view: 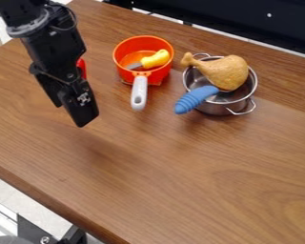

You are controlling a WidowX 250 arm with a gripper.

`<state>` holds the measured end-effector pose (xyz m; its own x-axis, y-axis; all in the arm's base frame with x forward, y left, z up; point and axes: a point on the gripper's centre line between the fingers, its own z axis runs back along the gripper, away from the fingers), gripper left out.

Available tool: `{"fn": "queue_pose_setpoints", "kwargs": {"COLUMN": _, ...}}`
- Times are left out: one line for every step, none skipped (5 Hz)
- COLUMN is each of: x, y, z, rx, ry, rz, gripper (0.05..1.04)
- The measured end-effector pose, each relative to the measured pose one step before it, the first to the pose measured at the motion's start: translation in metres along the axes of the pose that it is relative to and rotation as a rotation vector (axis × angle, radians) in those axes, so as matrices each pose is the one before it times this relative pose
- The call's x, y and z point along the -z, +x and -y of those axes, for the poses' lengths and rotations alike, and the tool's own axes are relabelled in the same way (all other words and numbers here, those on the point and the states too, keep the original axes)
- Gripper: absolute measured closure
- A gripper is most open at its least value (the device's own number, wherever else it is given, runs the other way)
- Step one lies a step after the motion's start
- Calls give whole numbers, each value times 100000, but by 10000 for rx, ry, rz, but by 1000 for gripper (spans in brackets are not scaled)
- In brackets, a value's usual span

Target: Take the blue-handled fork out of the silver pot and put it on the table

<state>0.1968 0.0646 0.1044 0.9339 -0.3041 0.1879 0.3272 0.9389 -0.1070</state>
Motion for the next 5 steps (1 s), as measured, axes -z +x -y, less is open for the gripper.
{"fn": "queue_pose_setpoints", "kwargs": {"x": 291, "y": -191, "z": 225, "rx": -89, "ry": -152, "rz": -103, "gripper": 84}}
{"fn": "queue_pose_setpoints", "kwargs": {"x": -706, "y": 511, "z": 849, "rx": -258, "ry": -440, "rz": -26, "gripper": 84}}
{"fn": "queue_pose_setpoints", "kwargs": {"x": -1546, "y": 1228, "z": 1260, "rx": -686, "ry": 68, "rz": 145, "gripper": 84}}
{"fn": "queue_pose_setpoints", "kwargs": {"x": -559, "y": 2001, "z": 1264, "rx": -461, "ry": -90, "rz": -126, "gripper": 84}}
{"fn": "queue_pose_setpoints", "kwargs": {"x": 777, "y": 2043, "z": 1326, "rx": -468, "ry": -208, "rz": 9, "gripper": 84}}
